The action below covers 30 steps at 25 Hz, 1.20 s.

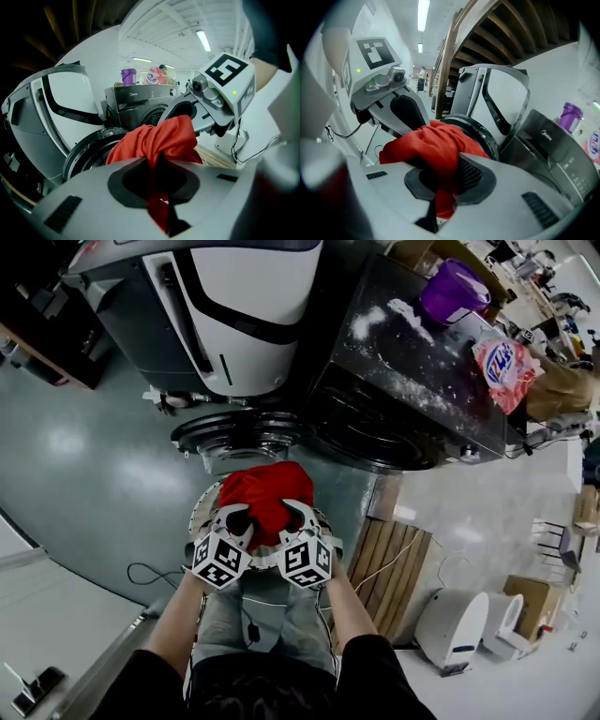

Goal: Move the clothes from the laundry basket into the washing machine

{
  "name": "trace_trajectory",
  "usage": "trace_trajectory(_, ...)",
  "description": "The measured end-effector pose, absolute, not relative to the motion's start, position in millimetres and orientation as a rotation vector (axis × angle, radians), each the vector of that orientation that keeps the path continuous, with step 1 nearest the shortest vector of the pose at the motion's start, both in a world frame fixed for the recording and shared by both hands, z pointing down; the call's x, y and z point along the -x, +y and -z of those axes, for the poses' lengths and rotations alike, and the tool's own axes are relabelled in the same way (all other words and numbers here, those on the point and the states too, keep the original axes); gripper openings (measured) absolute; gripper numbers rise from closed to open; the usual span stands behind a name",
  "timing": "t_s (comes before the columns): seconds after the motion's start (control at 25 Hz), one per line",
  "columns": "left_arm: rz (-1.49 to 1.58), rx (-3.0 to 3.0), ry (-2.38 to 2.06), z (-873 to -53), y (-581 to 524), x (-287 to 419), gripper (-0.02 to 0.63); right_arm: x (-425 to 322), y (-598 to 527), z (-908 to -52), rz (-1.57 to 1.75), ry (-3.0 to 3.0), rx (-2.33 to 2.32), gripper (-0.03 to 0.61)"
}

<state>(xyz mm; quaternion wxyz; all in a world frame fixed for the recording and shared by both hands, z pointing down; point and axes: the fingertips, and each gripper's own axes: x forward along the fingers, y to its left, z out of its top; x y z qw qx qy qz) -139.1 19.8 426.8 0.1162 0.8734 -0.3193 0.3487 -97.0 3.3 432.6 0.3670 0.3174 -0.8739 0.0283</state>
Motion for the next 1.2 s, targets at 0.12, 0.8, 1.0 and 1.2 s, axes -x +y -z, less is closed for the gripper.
trace_trajectory(0.12,-0.991,-2.618,-0.921,-399.3,9.1,123.3,0.06,80.4,-5.7,-403.2,-0.049,-2.223,-0.903,0.049)
trace_trajectory(0.8,-1.009,-2.885,-0.685,-322.3,-13.2,-60.3,0.06,-103.7,-18.9,-323.3,-0.017,-2.095,-1.255,0.05)
trace_trajectory(1.0,-1.054,-2.881,-0.722,-317.0,-8.3,-126.3,0.06,-169.2,-13.7,-319.2,-0.003,-2.121,-1.247,0.051)
trace_trajectory(1.2,-1.04,-2.852,-0.758,-312.7,0.1,-174.3,0.06,-216.6,-6.8,-313.9,0.001,-2.133,-1.224,0.049)
